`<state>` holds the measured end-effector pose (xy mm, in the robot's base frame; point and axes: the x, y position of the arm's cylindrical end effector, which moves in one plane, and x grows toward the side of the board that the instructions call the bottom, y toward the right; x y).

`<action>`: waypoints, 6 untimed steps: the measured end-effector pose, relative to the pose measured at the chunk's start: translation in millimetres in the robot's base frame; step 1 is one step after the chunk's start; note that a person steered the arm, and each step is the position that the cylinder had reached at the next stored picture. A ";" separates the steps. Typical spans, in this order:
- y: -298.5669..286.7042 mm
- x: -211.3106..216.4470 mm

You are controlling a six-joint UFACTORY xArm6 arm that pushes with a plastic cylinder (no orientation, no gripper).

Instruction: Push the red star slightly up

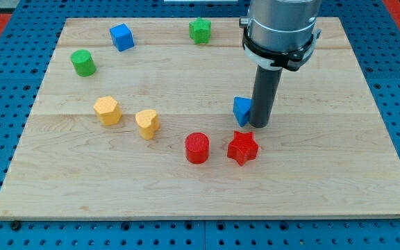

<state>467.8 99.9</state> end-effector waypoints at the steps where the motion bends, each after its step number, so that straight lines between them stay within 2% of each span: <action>1: 85.7 41.2; 2: 46.4 119.0; 3: -42.2 128.4; 6: -44.0 84.1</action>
